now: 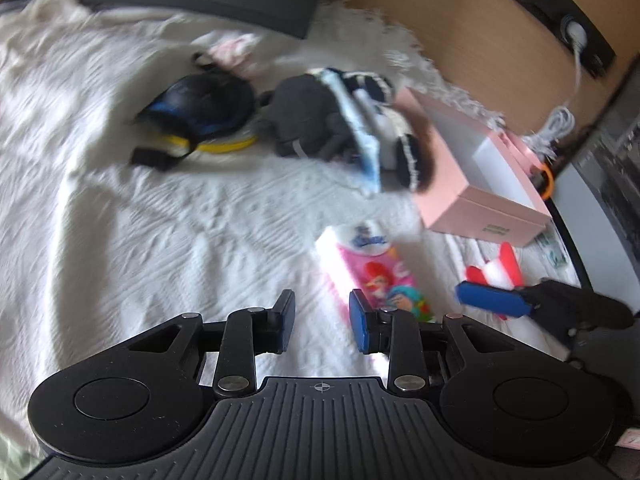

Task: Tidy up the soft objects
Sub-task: 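Lift the tissue pack with the left gripper while the right carries the rocket toward the box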

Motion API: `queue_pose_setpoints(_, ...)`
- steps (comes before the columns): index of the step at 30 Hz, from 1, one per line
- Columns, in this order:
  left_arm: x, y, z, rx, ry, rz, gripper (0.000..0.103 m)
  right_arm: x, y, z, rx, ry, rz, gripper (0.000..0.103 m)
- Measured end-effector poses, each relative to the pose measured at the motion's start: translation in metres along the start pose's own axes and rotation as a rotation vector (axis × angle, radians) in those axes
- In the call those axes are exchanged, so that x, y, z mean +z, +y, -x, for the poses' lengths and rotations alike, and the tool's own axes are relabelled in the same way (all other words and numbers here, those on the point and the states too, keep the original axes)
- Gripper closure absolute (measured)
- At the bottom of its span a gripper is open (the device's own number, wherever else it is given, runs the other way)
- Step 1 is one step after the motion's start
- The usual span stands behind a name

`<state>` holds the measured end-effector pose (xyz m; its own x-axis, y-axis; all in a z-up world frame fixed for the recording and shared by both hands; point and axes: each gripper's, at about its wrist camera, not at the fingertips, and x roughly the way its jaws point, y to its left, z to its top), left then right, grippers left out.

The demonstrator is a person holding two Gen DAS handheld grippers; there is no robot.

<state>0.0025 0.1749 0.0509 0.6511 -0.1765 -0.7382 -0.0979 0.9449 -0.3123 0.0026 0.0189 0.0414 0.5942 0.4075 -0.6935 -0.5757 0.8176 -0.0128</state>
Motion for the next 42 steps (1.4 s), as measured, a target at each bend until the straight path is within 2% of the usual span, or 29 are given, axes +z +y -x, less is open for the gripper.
queue_pose_setpoints(5,0.002,-0.028,-0.015,0.065,-0.009,-0.075,0.071,-0.015,-0.048,0.027,-0.189,-0.071,-0.099,0.021)
queue_pose_setpoints(8,0.0,-0.039,-0.029,0.058,0.017,-0.086,0.07,-0.031,-0.083,0.041,-0.341,-0.094,-0.183,0.019)
queue_pose_setpoints(12,-0.003,-0.057,-0.046,0.027,0.05,-0.141,0.068,-0.054,-0.126,0.046,-0.413,-0.049,-0.335,0.019)
queue_pose_setpoints(16,0.001,-0.075,-0.06,0.019,0.035,-0.231,0.067,-0.075,-0.15,0.046,-0.42,-0.014,-0.445,0.019)
queue_pose_setpoints(20,0.016,-0.085,-0.075,0.017,0.013,-0.295,0.067,-0.085,-0.149,0.041,-0.393,-0.003,-0.453,0.019)
queue_pose_setpoints(24,0.029,-0.086,-0.06,0.015,-0.025,-0.28,0.067,-0.09,-0.148,0.035,-0.38,0.019,-0.459,0.019)
queue_pose_setpoints(25,0.028,-0.089,-0.055,0.006,-0.028,-0.285,0.067,-0.094,-0.15,0.034,-0.376,0.016,-0.479,0.016)
queue_pose_setpoints(31,0.0,-0.11,-0.065,0.001,0.06,-0.38,0.067,-0.099,-0.152,0.033,-0.378,-0.022,-0.481,0.009)
queue_pose_setpoints(33,-0.011,-0.119,-0.07,0.012,0.046,-0.424,0.064,-0.102,-0.153,0.033,-0.377,-0.033,-0.479,0.007)
queue_pose_setpoints(34,-0.014,-0.124,-0.071,0.006,0.044,-0.454,0.06,-0.103,-0.153,0.033,-0.373,-0.039,-0.477,0.006)
queue_pose_setpoints(35,-0.015,-0.127,-0.072,-0.004,0.045,-0.465,0.051,-0.104,-0.153,0.034,-0.37,-0.045,-0.474,0.005)
queue_pose_setpoints(37,-0.015,-0.129,-0.073,-0.03,0.052,-0.467,0.044,-0.105,-0.152,0.034,-0.367,-0.056,-0.462,0.004)
queue_pose_setpoints(40,-0.015,-0.127,-0.073,-0.021,0.035,-0.458,0.045,-0.106,-0.151,0.035,-0.364,-0.066,-0.463,0.003)
queue_pose_setpoints(42,-0.015,-0.124,-0.074,0.035,0.01,-0.479,0.05,-0.107,-0.151,0.035,-0.364,-0.071,-0.463,0.003)
